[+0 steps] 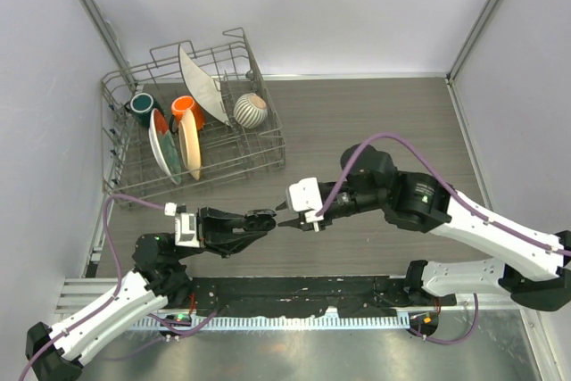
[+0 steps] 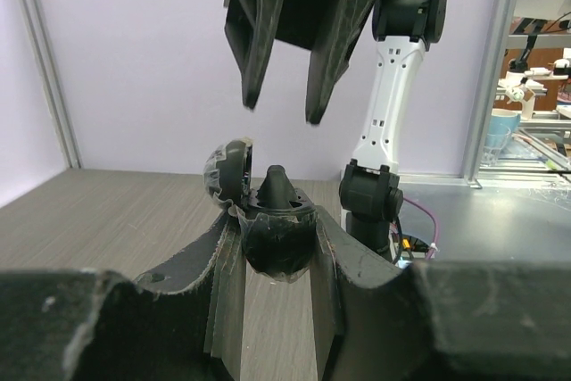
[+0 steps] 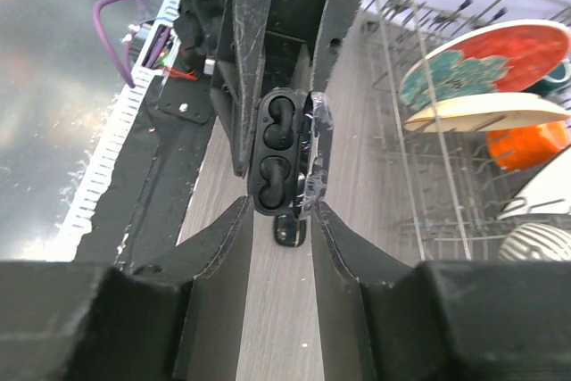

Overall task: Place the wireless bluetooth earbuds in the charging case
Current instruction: Place the earbud in the charging case, then close the charging case.

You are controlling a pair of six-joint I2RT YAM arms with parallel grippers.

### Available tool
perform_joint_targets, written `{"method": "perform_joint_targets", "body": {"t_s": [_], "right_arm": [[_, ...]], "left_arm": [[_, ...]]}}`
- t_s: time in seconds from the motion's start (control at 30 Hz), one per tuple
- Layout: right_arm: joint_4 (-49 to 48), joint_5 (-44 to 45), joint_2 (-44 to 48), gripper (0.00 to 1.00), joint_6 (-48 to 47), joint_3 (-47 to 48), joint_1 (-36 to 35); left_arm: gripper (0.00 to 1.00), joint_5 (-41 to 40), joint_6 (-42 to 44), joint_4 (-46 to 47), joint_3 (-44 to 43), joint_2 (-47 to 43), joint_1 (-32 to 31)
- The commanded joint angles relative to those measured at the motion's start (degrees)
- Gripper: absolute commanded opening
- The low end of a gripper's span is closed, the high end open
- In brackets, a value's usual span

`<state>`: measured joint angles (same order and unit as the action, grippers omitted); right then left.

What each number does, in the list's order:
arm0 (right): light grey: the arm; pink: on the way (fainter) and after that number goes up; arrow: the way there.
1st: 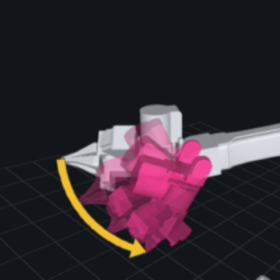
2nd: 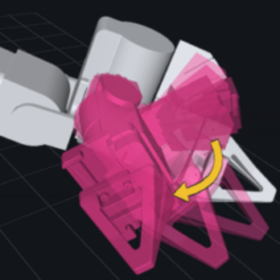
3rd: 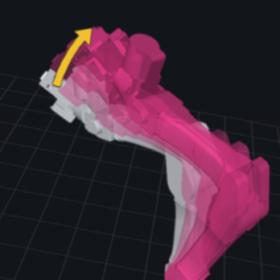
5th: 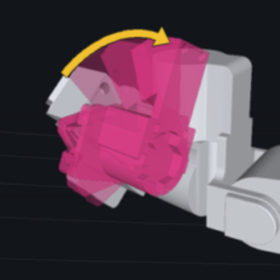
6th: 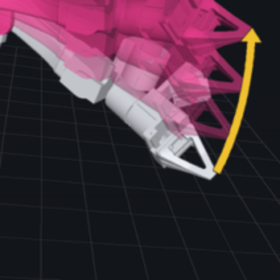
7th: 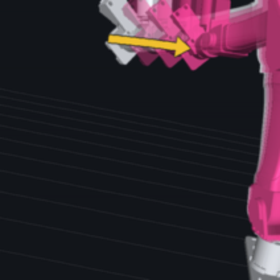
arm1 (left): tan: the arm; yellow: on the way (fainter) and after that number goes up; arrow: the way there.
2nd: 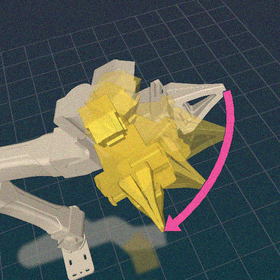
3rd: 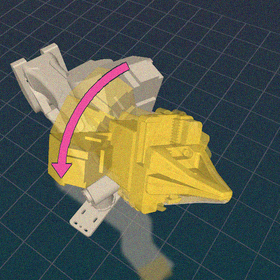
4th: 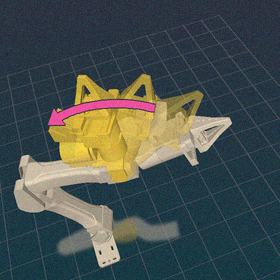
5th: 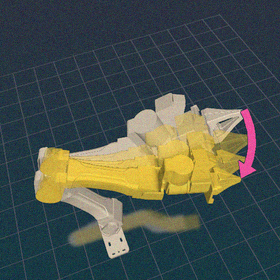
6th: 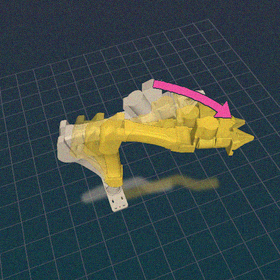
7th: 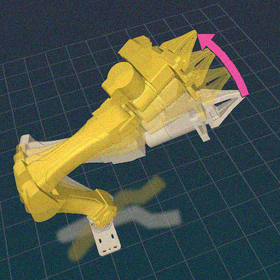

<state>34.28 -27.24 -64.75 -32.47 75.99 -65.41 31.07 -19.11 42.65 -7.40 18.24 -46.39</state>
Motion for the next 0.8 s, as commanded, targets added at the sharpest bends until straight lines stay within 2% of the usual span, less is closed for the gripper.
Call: {"method": "perform_joint_targets", "body": {"t_s": [0.0,0.13,0.17,0.27,0.37,0.4,0.47,0.57,0.63,0.7,0.77], "right_arm": [[-11.24,3.07,5.15,0.38,1.27,-3.55,-0.07],[-17.21,8.25,8.14,0.42,2.85,-7.25,-0.07],[-18.19,9.39,8.58,0.48,3.11,-8.04,-0.07],[-20.13,12.82,9.47,0.54,3.99,-9.8,-0.07],[-23.2,20.11,8.59,0.56,10.83,-9.72,0.02],[-23.47,22.04,8.24,0.6,12.5,-8.67,0.02],[-24.35,30.9,6.92,0.76,19.26,-7.79,0.1],[-24.61,36.64,5.78,0.82,24.72,-5.76,0.37],[-26.36,35.0,5.95,0.82,29.8,-5.5,0.37],[-26.72,30.35,5.95,0.77,31.67,-5.24,0.37],[-26.2,18.88,5.6,0.69,32.2,-4.88,0.37]], "left_arm": [[0.0,-0.92,0.57,2.26,-1.21,-0.48,-0.19],[0.0,-1.71,0.92,2.26,-1.21,-0.22,-0.19],[0.0,-1.71,1.01,2.35,-1.21,-0.14,-0.1],[0.0,-2.33,0.92,3.39,-1.04,-0.22,-0.19],[0.0,-2.94,0.83,3.58,-0.78,-0.57,-0.19],[0.0,-3.12,0.92,3.58,-0.69,-0.83,-0.19],[0.0,-3.47,0.92,3.4,-0.6,-1.01,-0.19],[0.0,-3.65,0.92,2.96,-0.69,-1.45,-0.1],[0.0,-3.65,1.01,2.7,-0.78,-1.72,-0.19],[0.0,-3.91,1.01,2.7,-0.6,-2.15,-0.19],[0.0,-4.44,1.18,2.52,-0.51,-2.42,-0.1]]}}
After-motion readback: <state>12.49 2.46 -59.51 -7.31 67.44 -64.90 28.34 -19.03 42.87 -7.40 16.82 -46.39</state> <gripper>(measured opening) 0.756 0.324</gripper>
